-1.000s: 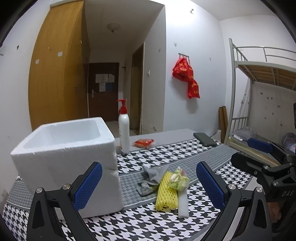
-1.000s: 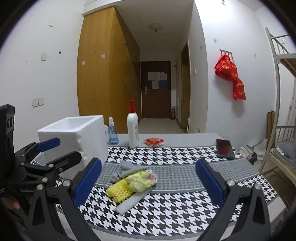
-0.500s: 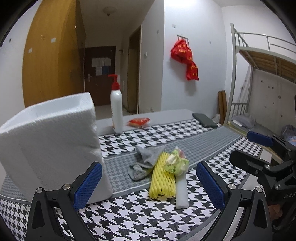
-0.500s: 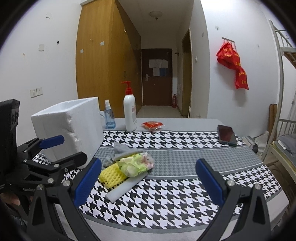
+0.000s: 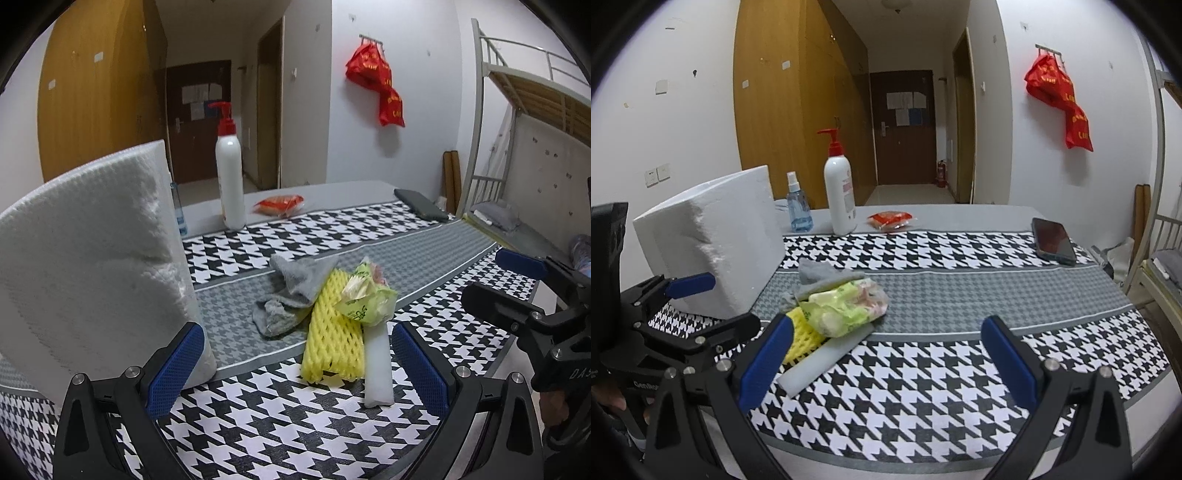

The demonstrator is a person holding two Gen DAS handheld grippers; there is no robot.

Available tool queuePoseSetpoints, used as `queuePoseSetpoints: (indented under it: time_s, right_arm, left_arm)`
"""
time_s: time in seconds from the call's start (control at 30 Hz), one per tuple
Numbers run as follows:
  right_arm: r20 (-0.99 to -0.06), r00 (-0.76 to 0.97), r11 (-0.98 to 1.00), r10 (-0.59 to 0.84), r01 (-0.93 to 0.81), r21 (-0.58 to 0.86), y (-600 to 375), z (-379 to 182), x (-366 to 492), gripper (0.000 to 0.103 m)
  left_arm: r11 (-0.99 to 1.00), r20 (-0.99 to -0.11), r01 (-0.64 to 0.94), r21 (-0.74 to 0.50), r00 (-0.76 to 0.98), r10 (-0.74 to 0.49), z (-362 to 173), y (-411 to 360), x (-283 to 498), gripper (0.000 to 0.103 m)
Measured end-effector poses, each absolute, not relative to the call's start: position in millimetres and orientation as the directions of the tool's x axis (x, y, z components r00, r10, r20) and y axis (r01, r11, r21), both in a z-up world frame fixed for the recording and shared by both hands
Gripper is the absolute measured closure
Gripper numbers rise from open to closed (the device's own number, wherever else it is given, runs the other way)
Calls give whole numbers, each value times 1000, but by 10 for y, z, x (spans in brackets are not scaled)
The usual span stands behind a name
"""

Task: Organize soft objects
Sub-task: 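Move both tools toward the yellow foam net and green wipes pack, then close the left tool on the yellow foam fruit net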

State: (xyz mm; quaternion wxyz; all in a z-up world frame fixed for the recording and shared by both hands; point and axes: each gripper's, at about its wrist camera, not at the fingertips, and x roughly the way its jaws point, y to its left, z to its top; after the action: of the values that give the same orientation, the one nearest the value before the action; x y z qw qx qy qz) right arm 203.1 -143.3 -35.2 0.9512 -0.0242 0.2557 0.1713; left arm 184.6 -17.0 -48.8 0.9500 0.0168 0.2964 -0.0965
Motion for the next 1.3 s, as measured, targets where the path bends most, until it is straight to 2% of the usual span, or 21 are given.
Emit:
queuePoseSetpoints:
  time_s: [0.4,0.67,0.8,0.9,1.03,1.07,1.3]
  right_arm:
    - [-563,763,935,317,-350,53,-1471,-462,2236,1]
    - [-602,724,924,337,-376,66,-1452,-481,2374,1]
    - [-611,696,907,377,-412,91,-1436,-462,2414,4]
    - [-635,679,905,369,-417,80,-1398,-506,2468,13]
    - [-667,648,897,367,-436,71,-1338,-567,2534,21]
    - [-672,643,894,368,-442,67,-1324,-574,2543,22]
    - [-678,631,882,378,-468,56,-1275,-564,2588,24]
  left_arm:
    - [979,-614,202,-26,770,-175,-581,-258,1998,2]
    - [979,-666,203,-5,729,-155,-645,-351,2139,18]
    - [980,-686,200,-19,711,-158,-678,-344,2183,24]
    - [978,-686,210,-6,710,-157,-677,-382,2174,27]
    - [977,-695,213,4,703,-151,-689,-404,2195,41]
    - [978,-701,210,2,698,-148,-697,-401,2202,46]
    - [966,-726,258,-35,657,-202,-733,-417,2243,53]
